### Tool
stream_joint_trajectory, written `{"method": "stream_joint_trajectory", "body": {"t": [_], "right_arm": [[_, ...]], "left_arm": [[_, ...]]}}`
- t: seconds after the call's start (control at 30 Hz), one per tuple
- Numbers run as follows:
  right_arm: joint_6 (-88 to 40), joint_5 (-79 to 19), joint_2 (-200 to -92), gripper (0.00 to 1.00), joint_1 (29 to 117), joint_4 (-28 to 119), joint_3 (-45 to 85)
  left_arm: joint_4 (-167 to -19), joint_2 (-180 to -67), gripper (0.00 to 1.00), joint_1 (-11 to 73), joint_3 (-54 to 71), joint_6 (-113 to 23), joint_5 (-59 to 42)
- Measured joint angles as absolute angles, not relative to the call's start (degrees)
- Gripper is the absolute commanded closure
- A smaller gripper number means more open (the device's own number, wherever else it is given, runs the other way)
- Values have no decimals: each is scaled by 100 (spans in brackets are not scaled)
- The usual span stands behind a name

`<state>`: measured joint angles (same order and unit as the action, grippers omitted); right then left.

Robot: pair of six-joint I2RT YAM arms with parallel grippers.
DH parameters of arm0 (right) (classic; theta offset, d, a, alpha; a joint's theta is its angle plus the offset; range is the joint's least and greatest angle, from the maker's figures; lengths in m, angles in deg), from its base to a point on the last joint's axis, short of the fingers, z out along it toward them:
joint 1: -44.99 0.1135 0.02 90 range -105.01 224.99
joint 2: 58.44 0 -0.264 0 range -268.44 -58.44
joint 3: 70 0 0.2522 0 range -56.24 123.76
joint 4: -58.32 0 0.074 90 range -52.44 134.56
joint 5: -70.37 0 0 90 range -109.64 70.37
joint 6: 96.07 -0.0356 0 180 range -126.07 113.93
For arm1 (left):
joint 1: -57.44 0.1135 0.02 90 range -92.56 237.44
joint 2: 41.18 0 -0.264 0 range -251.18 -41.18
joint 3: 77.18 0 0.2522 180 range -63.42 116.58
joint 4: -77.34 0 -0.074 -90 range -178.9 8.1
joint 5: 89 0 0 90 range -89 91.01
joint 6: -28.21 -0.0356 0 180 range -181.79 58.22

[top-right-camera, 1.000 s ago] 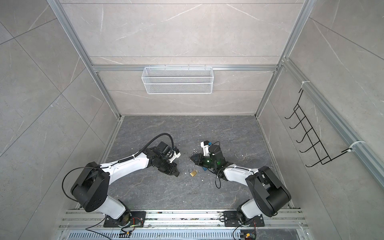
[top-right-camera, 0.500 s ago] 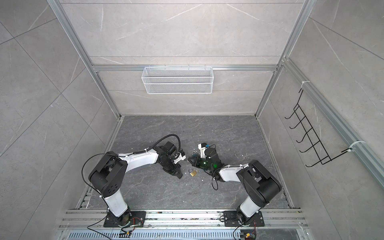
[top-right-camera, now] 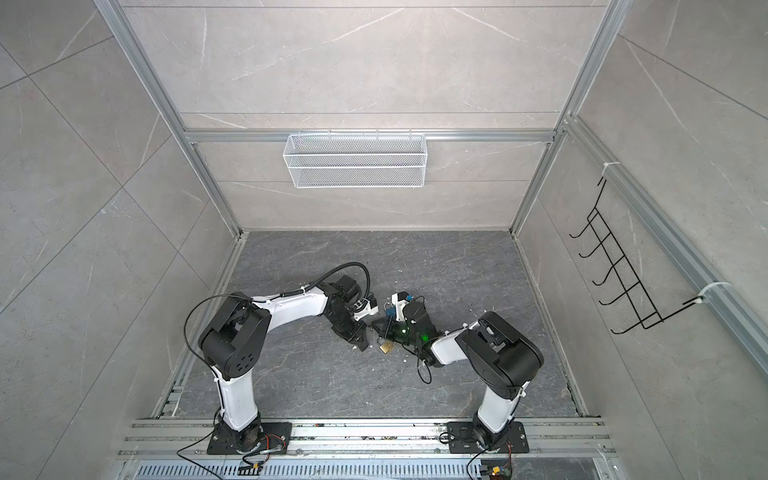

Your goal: Lock with the key

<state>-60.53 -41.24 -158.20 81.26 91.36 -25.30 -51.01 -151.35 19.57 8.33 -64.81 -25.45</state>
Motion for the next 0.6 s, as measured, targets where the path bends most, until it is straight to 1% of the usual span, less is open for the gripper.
{"method": "stream_joint_trajectory", "body": {"t": [0.2,0.47,0.6], "right_arm": [[-6053,-4054,-15858,100,8126,9167,-2530],[-6123,-4030,-16185,100,8141,9368,-2530],[-6186,-4015,-16227,100,8154,9431,-2530]], "left_arm": [[-5031,-15183,71,1971,903,-6569,-2429],[-5047,-15202,66,2021,909,-6575,-2200],[-5047,-15202,65,2056,946,-6580,-2040]]}}
